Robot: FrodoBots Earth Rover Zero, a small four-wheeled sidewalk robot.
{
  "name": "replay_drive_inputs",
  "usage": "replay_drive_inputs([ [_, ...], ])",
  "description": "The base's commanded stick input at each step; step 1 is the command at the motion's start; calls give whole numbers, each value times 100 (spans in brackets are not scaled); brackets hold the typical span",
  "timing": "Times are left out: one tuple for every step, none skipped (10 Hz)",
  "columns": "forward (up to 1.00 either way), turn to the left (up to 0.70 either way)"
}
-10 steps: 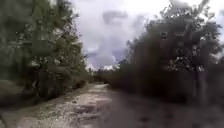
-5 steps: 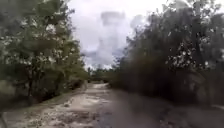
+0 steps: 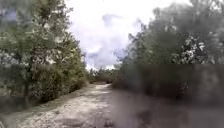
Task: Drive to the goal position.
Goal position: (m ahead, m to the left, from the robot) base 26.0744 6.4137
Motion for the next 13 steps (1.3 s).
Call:
replay_drive_inputs([
  [85,14],
  [85,34],
  [85,24],
  [85,0],
  [85,0],
  [85,0],
  [85,2],
  [85,14],
  [85,26],
  [85,34],
  [85,33],
  [85,32],
  [85,31],
])
